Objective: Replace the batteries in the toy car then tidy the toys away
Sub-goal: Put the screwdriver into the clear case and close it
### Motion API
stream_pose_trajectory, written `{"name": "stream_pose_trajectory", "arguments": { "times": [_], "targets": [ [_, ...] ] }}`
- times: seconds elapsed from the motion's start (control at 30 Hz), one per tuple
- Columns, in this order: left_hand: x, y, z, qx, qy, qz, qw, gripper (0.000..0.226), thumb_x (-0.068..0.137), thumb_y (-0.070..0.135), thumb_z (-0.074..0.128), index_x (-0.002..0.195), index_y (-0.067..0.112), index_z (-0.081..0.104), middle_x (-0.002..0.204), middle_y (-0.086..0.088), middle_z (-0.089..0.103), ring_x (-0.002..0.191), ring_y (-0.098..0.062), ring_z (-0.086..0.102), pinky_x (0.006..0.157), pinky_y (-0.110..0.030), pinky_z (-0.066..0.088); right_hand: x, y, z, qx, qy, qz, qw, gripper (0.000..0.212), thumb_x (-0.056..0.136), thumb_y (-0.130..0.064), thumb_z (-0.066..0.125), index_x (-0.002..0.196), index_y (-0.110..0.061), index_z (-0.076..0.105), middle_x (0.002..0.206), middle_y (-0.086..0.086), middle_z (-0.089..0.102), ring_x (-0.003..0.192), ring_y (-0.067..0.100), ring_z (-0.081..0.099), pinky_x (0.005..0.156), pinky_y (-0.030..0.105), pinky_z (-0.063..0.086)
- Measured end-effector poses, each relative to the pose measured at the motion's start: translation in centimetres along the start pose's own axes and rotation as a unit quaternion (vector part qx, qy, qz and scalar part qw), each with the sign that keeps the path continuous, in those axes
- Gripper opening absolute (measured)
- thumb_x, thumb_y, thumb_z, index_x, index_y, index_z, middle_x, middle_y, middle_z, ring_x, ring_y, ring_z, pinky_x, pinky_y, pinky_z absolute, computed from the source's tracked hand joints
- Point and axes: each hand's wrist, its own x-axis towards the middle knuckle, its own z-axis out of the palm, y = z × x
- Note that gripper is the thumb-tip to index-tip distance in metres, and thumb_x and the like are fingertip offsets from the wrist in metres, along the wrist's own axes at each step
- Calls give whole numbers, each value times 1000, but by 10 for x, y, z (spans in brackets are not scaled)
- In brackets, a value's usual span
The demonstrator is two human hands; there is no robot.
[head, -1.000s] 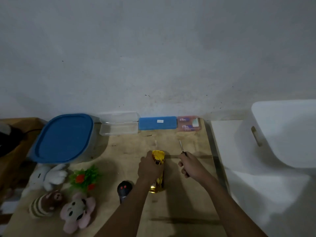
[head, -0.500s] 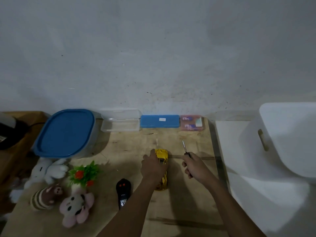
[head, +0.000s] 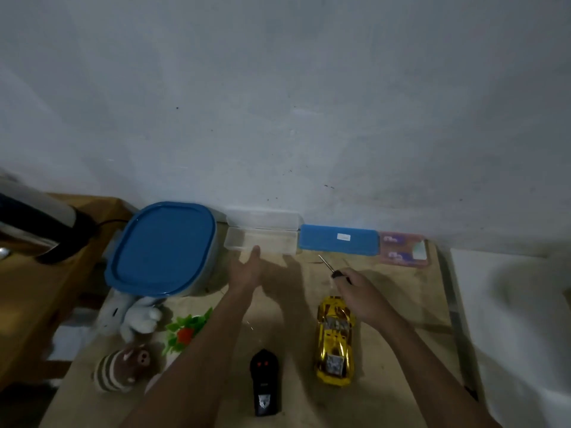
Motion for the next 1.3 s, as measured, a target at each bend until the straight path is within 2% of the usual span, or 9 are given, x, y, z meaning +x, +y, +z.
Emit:
{"name": "stream_pose_trajectory", "arguments": {
  "times": [0.07, 0.2, 0.53, 0.7, 0.83, 0.93, 1.07, 1.17, 1.3],
  "targets": [
    [30, 6, -6, -8, 21, -20, 1000, 66, 88, 42, 65, 142, 14, 39, 132, -12, 57, 119, -36, 58, 100, -53, 49, 22, -15, 14, -39, -11, -18, 999, 17, 99, -34, 43, 97, -26, 59, 68, -2, 55, 59, 12, 50, 57, 31, 36],
    [65, 17, -14, 17, 33, -42, 998, 55, 91, 42, 59, 129, 2, 53, 119, -18, 66, 106, -38, 64, 96, -51, 53, 69, -44, 47, -158, -12, -46, 986, 17, 98, -30, 45, 105, -23, 59, 86, -1, 64, 77, 18, 60, 67, 36, 47],
    [80, 17, -22, 34, 3, -25, 999, 47, 105, 32, 36, 148, 14, 38, 137, -22, 54, 125, -40, 51, 101, -43, 41, 142, -82, 117, -373, 27, -132, 918, 31, 94, -19, 48, 122, -19, 62, 116, 3, 61, 110, 24, 53, 93, 37, 44],
    [83, 17, -25, 34, -17, -49, 998, 49, 105, 33, 36, 152, 17, 33, 142, -19, 52, 127, -39, 50, 103, -41, 40, 133, -84, 125, -361, 188, -232, 884, 32, 85, -19, 62, 117, -18, 67, 117, 1, 63, 109, 21, 57, 94, 39, 50],
    [88, 14, -26, -32, -33, -107, 993, 51, 101, 47, 36, 143, 20, 47, 132, -15, 59, 120, -35, 56, 107, -43, 41, 130, -91, 124, -382, 246, -250, 855, 47, 87, -25, 59, 134, -17, 54, 137, 2, 54, 128, 20, 47, 111, 41, 33],
    [87, 12, -26, -114, -43, -137, 983, 57, 88, 61, 35, 115, 21, 64, 110, -11, 72, 102, -29, 66, 99, -47, 50, 132, -95, 127, -415, 237, -212, 853, 48, 91, -33, 55, 136, -16, 52, 134, 2, 57, 125, 22, 50, 113, 47, 31],
    [84, 15, -25, -152, -62, -138, 977, 50, 94, 63, 34, 98, 24, 65, 99, -13, 74, 94, -28, 70, 90, -42, 55, 130, -99, 124, -422, 221, -206, 855, 36, 97, -36, 40, 117, -22, 66, 112, -1, 61, 105, 21, 54, 100, 42, 40],
    [83, 15, -27, -150, -76, -132, 977, 66, 81, 79, 41, 106, 24, 67, 104, -11, 72, 97, -29, 69, 94, -44, 54, 125, -84, 130, -417, 163, -187, 874, 32, 98, -36, 38, 113, -28, 66, 118, -3, 61, 109, 19, 54, 96, 36, 42],
    [85, 12, -27, -100, -63, -129, 985, 50, 95, 60, 46, 123, 19, 58, 124, -13, 64, 114, -33, 59, 105, -50, 45, 117, -63, 137, -406, 141, -157, 889, 37, 98, -37, 49, 133, -28, 57, 141, -1, 52, 130, 20, 45, 108, 38, 37]
  ]
}}
